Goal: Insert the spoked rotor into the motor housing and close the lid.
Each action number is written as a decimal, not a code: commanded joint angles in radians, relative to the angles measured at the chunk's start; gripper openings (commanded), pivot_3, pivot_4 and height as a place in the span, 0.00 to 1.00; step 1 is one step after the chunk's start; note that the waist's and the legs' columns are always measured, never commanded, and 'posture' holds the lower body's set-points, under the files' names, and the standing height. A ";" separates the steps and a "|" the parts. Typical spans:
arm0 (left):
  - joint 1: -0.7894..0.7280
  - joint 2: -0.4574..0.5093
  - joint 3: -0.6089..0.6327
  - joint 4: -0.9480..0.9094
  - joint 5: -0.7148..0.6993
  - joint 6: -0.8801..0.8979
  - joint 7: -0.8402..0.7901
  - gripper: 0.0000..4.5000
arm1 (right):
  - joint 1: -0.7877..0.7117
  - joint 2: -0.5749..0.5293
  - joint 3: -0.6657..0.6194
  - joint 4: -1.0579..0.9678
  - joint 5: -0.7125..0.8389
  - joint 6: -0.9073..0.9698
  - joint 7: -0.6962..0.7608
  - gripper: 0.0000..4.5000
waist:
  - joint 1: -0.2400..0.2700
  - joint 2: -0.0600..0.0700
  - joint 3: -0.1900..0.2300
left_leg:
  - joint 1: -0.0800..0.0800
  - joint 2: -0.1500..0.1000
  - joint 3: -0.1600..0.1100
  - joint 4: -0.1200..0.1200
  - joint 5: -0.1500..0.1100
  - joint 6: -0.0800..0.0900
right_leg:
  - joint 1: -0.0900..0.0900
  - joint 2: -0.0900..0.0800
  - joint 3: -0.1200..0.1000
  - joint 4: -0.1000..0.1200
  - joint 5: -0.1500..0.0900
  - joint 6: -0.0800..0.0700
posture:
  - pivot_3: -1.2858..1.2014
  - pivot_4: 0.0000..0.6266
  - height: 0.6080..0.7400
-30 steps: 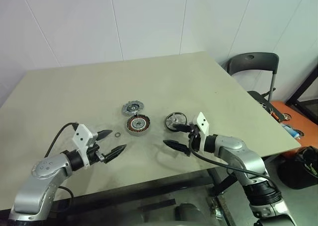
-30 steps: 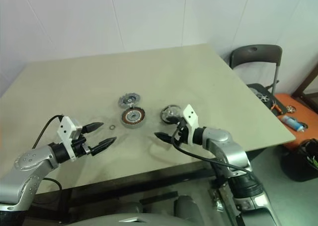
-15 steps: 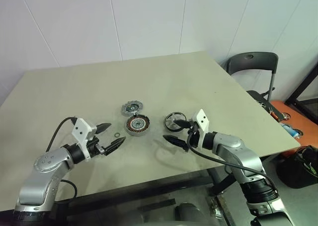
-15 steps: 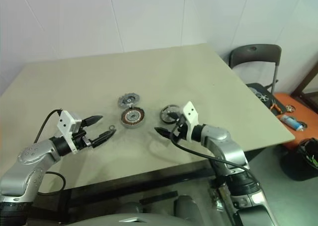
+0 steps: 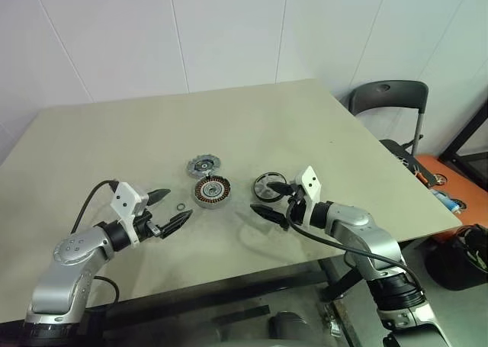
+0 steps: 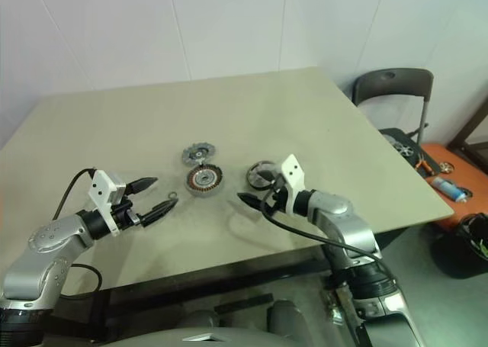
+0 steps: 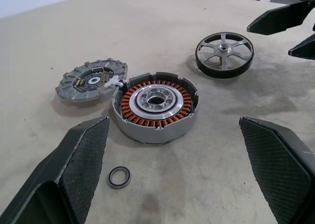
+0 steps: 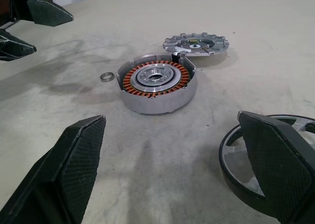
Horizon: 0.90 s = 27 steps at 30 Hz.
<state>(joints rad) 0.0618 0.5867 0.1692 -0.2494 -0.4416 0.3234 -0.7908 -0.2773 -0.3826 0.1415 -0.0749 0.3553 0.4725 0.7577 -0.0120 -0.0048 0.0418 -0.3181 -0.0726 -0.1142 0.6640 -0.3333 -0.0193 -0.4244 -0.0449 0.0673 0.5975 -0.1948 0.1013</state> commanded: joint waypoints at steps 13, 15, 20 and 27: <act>-0.021 0.003 0.001 0.030 0.011 -0.044 -0.034 1.00 | -0.023 0.021 -0.040 -0.031 0.038 0.012 -0.014 1.00 | 0.000 0.000 0.000 | 0.000 0.000 0.000 0.000 0.000 0.000 | 0.000 0.000 0.000 0.000 0.000 0.000 | 0.52 0.00 1.00; -0.023 -0.002 0.002 0.033 0.012 -0.051 -0.030 1.00 | -0.034 0.033 -0.071 -0.018 0.062 0.040 -0.040 1.00 | 0.000 0.000 0.000 | 0.000 0.000 0.000 0.000 0.000 0.000 | 0.000 0.000 0.000 0.000 0.000 0.000 | 0.52 0.00 1.00; -0.025 -0.007 0.004 0.034 0.011 -0.056 -0.025 1.00 | -0.071 0.073 -0.182 -0.001 0.159 0.162 -0.119 1.00 | 0.000 0.000 0.000 | 0.000 0.000 0.000 0.000 0.000 0.000 | 0.000 0.000 0.000 0.000 0.000 0.000 | 0.52 0.00 1.00; -0.028 -0.005 0.001 0.028 0.012 -0.047 -0.022 1.00 | -0.074 0.033 -0.363 0.019 0.363 0.454 -0.203 1.00 | 0.001 0.000 0.000 | -0.001 0.000 -0.001 0.000 0.000 0.000 | 0.000 -0.001 0.000 -0.001 0.000 0.000 | 0.52 0.00 1.00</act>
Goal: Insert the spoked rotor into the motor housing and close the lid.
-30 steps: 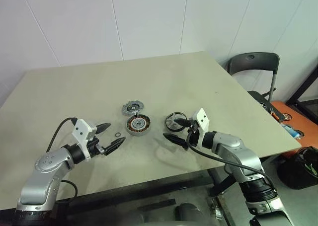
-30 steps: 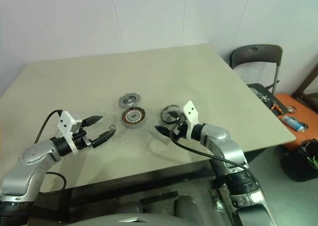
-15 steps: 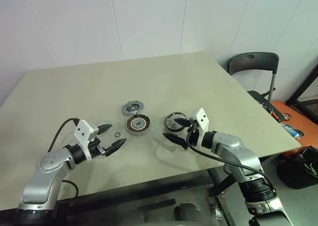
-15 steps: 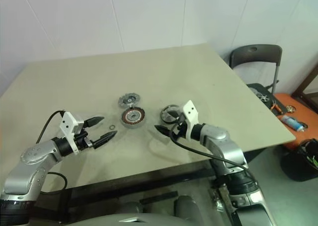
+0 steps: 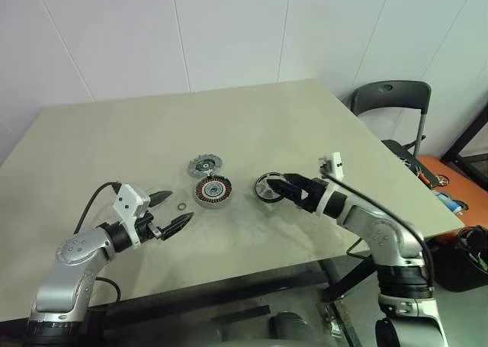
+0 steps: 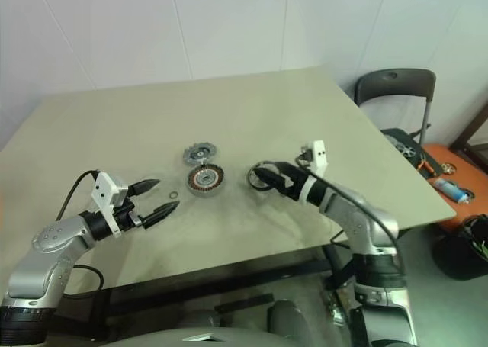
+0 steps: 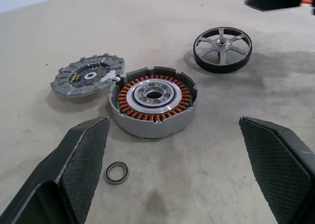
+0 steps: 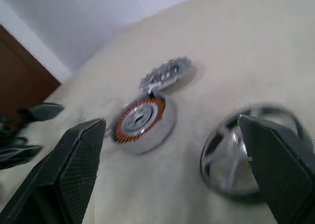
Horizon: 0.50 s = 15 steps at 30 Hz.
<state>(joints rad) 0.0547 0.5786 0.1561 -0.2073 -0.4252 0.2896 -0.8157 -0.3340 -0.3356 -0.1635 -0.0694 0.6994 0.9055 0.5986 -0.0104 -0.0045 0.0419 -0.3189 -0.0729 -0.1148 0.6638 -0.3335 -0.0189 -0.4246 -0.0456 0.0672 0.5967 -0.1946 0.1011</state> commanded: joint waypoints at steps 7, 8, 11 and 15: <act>-0.046 0.007 0.006 -0.006 -0.001 -0.007 0.005 1.00 | 0.003 -0.017 -0.083 0.018 0.051 0.072 -0.065 1.00 | -0.004 0.001 0.000 | 0.000 0.001 0.000 0.000 0.000 0.000 | 0.000 0.001 0.000 0.001 0.000 0.000 | 0.52 0.00 1.00; -0.048 0.006 0.003 -0.008 0.001 -0.005 0.006 1.00 | 0.014 -0.017 -0.076 0.033 0.037 0.067 -0.069 1.00 | -0.003 0.001 0.000 | 0.000 0.001 0.001 0.000 0.000 0.000 | 0.000 0.001 0.000 0.000 0.000 0.000 | 0.52 0.00 1.00; -0.052 0.006 -0.005 -0.018 0.001 0.002 0.010 1.00 | 0.023 0.014 -0.070 0.086 0.006 0.042 -0.103 1.00 | -0.003 0.000 0.000 | 0.000 0.000 0.001 0.000 0.000 0.000 | 0.000 0.000 0.000 0.000 0.000 0.000 | 0.52 0.00 1.00; -0.055 0.011 -0.005 -0.028 -0.002 0.010 0.011 1.00 | 0.019 0.049 -0.074 0.113 -0.004 0.022 -0.128 1.00 | -0.004 0.001 0.000 | 0.001 0.000 0.001 0.000 0.000 0.000 | 0.000 0.001 0.000 0.001 0.000 0.000 | 0.52 0.00 1.00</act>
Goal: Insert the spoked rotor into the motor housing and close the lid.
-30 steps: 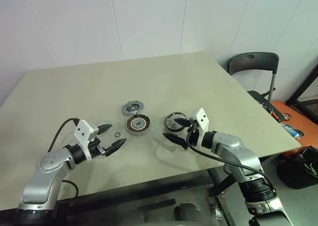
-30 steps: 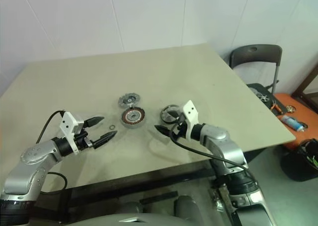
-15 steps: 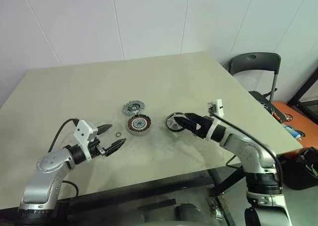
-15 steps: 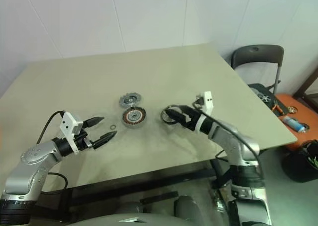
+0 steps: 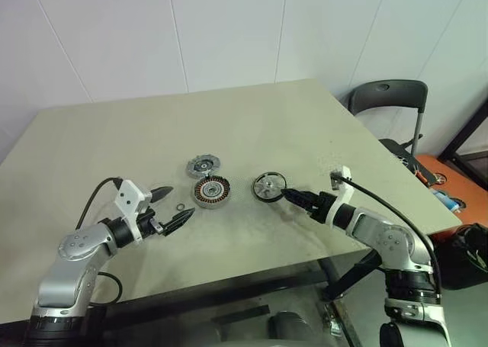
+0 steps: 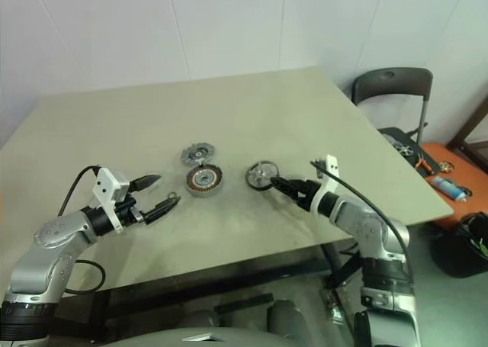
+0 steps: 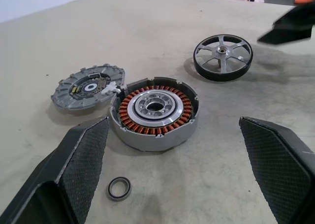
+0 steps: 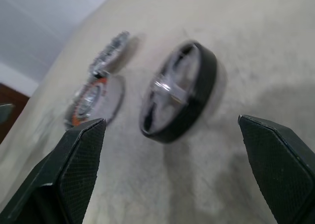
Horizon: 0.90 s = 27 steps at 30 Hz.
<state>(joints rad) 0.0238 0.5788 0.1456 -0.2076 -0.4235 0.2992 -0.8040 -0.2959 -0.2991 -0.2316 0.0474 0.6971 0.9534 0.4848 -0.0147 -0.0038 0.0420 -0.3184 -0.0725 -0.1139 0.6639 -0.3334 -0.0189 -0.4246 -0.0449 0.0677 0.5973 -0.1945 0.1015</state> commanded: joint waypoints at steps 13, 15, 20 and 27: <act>-0.006 0.034 0.049 0.011 0.006 -0.044 0.009 1.00 | 0.002 -0.114 0.160 -0.183 -0.122 -0.209 0.167 1.00 | 0.001 0.002 0.001 | 0.000 0.000 0.000 0.000 0.000 0.000 | 0.000 0.000 0.000 0.000 0.000 0.000 | 0.52 0.00 1.00; 0.002 0.040 0.061 0.016 0.000 -0.046 -0.001 1.00 | 0.020 -0.182 0.258 -0.284 -0.161 -0.270 0.267 1.00 | 0.000 0.002 0.001 | -0.001 0.000 0.000 0.000 0.000 0.000 | 0.000 0.000 0.000 -0.001 0.000 0.001 | 0.52 0.00 1.00; 0.023 0.067 0.024 0.151 0.145 -0.202 0.004 1.00 | -0.031 -0.137 0.446 -0.264 -0.376 -0.506 0.232 1.00 | -0.004 0.000 0.000 | 0.000 0.001 0.000 -0.001 0.000 0.000 | -0.001 0.001 0.000 0.000 -0.003 0.004 | 0.52 0.00 1.00; 0.011 0.029 0.043 0.285 0.235 -0.372 0.085 1.00 | -0.010 -0.104 0.456 -0.195 -0.410 -0.555 0.242 1.00 | 0.023 -0.001 -0.001 | -0.001 -0.001 0.000 0.000 0.000 0.000 | -0.001 -0.002 0.000 -0.002 0.001 0.000 | 0.52 0.00 1.00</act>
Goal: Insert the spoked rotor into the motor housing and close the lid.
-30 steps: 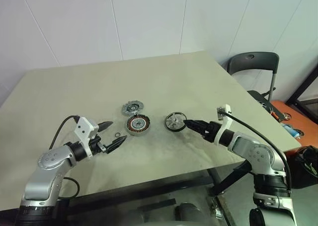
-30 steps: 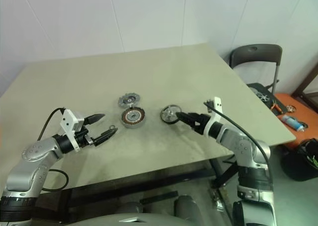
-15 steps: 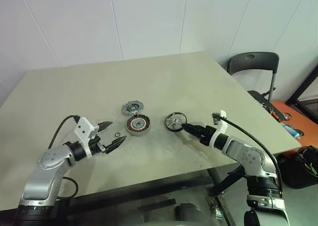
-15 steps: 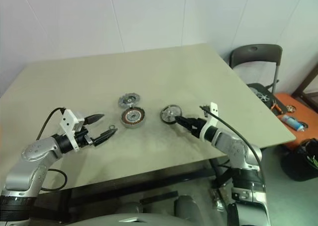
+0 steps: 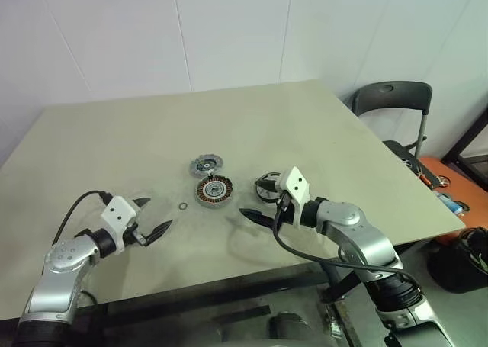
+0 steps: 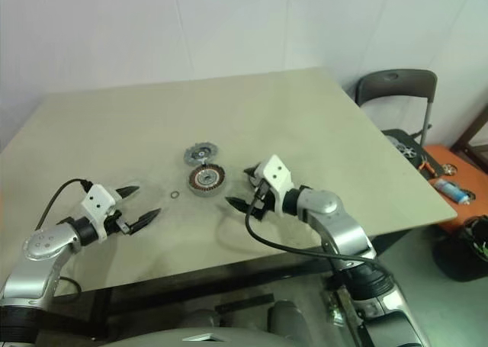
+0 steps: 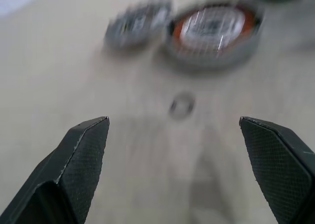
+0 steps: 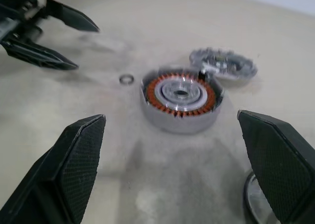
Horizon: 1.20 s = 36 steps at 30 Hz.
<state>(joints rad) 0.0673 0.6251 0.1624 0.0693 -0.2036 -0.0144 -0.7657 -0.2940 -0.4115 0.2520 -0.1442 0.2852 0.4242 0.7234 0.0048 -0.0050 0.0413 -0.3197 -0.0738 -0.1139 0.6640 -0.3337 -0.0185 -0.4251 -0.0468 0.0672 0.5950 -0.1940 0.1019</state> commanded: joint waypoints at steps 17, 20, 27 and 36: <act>-0.162 -0.175 -0.141 0.125 0.048 -0.020 0.059 1.00 | 0.000 0.014 -0.055 0.004 0.002 0.000 -0.010 1.00 | 0.006 0.001 -0.001 | 0.001 0.000 0.000 0.000 0.000 0.000 | 0.000 0.001 -0.001 0.001 0.001 0.001 | 0.52 0.00 1.00; -0.171 -0.178 -0.135 0.187 0.051 -0.002 0.071 1.00 | 0.012 0.012 -0.060 -0.006 0.000 0.005 -0.012 1.00 | 0.006 0.002 -0.001 | 0.001 0.001 -0.001 0.000 0.000 0.000 | 0.000 0.001 -0.001 0.002 0.001 0.001 | 0.52 0.00 1.00; -0.192 -0.196 -0.151 0.239 0.079 -0.037 0.102 1.00 | 0.028 0.007 -0.058 -0.019 -0.002 0.007 -0.013 1.00 | 0.007 0.004 -0.003 | 0.006 0.001 -0.001 0.000 0.000 0.000 | 0.006 0.002 -0.001 0.002 0.000 0.002 | 0.52 0.00 1.00; -0.193 -0.238 -0.187 0.228 0.119 0.001 0.144 1.00 | 0.018 0.001 -0.061 -0.013 -0.004 0.009 -0.013 1.00 | 0.009 0.006 -0.003 | 0.017 0.001 -0.001 0.000 0.000 0.000 | 0.020 0.001 -0.001 0.000 -0.004 0.002 | 0.52 0.00 1.00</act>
<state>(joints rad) -0.1248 0.3912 0.0031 0.2916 -0.1083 -0.0298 -0.6297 -0.2548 -0.4091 0.2188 -0.1184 0.2786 0.4379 0.7118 0.0138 0.0007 0.0387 -0.3024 -0.0731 -0.1151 0.6642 -0.3335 -0.0188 -0.4055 -0.0458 0.0659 0.5955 -0.1984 0.1043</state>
